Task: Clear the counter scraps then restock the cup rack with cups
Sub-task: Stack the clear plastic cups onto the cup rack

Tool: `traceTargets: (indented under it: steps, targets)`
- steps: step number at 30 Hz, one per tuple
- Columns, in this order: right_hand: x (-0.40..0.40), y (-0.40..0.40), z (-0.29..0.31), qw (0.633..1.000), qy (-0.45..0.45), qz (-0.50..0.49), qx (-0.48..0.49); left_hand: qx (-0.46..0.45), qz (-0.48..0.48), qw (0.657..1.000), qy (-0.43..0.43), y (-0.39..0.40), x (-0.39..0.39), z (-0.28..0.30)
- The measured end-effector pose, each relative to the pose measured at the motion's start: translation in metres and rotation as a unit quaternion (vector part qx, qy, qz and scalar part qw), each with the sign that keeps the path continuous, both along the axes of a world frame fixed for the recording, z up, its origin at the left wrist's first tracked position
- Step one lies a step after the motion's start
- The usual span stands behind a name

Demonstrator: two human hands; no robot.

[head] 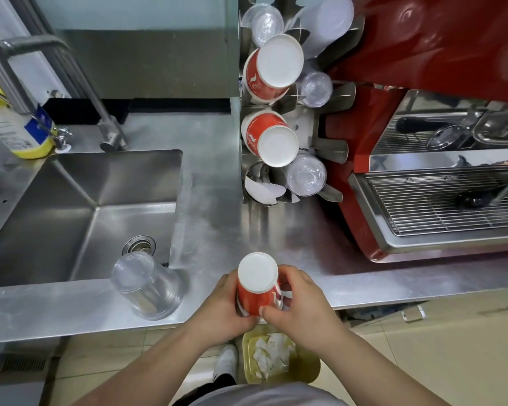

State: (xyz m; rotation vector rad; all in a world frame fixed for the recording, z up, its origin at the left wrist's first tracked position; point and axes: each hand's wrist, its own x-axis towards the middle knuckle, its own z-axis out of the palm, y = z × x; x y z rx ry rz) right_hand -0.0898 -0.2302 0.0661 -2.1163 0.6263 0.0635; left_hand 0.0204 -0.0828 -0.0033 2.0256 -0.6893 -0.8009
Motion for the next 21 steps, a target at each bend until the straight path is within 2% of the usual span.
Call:
traceTargets:
  steps: [9, 21]
  targets:
    - [-0.008, -0.015, 0.019, 0.998, -0.059, -0.024, 0.011, -0.023, 0.013, 0.999, -0.032, -0.019, -0.002, 0.027]
    - [-0.009, -0.022, 0.059, 0.987, -0.157, -0.024, 0.032, -0.045, 0.012, 0.985, -0.164, -0.019, 0.003, 0.094]
